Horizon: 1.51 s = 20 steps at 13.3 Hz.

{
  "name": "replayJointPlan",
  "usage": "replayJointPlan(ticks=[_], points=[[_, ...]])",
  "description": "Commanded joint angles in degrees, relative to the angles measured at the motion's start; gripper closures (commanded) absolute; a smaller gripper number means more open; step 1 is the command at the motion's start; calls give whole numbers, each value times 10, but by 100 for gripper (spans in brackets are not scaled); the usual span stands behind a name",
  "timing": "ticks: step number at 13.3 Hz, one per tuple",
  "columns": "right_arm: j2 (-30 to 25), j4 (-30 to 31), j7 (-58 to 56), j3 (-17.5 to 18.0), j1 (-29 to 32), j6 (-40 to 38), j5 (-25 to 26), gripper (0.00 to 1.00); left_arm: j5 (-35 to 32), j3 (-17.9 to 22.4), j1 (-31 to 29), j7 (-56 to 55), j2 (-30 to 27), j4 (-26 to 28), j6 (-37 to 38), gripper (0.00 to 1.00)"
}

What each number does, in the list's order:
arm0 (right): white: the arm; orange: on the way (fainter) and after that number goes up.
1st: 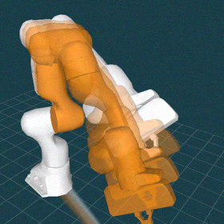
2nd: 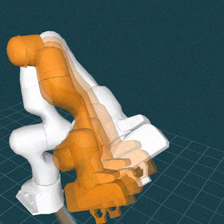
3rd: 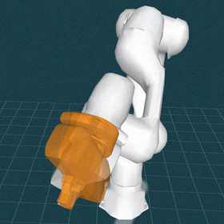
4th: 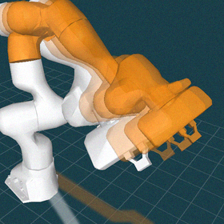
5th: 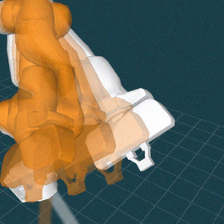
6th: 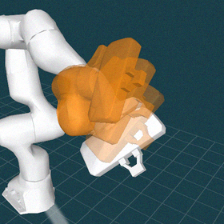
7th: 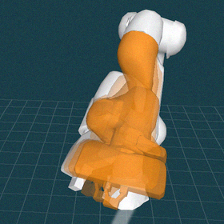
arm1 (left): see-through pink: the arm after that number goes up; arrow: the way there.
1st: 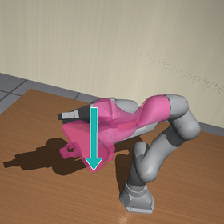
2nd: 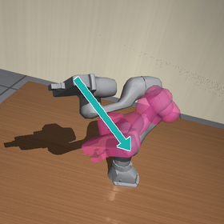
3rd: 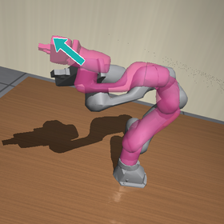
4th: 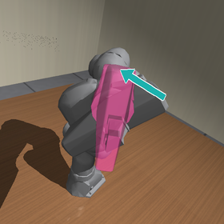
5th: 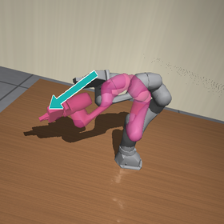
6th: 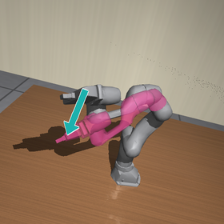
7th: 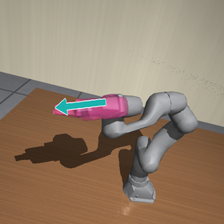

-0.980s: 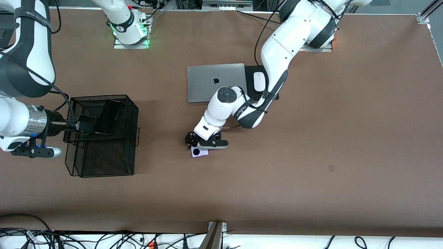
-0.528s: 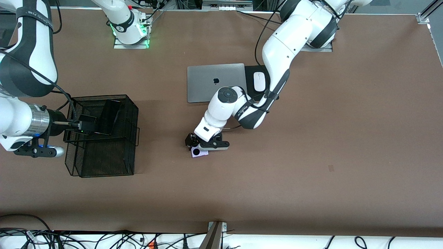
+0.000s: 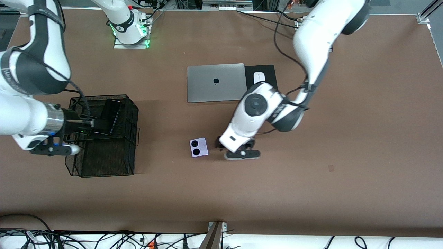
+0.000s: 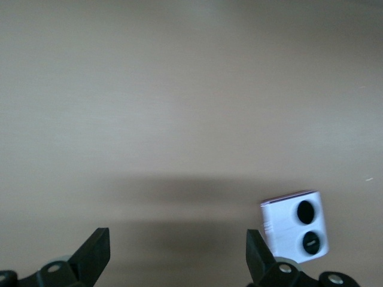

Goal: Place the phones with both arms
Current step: 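Grasp the white phone with the right gripper while the left gripper withdraws, then carry the white flip phone with the right gripper to the mesh basket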

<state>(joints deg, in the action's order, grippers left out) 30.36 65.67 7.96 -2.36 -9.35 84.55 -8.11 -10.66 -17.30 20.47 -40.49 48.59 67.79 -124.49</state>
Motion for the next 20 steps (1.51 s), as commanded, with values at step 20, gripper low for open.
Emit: replayJointPlan(ticks=[20], points=[[214, 64, 2, -4, -251, 445, 60, 0, 30, -12, -319, 415, -336, 78, 398, 0]])
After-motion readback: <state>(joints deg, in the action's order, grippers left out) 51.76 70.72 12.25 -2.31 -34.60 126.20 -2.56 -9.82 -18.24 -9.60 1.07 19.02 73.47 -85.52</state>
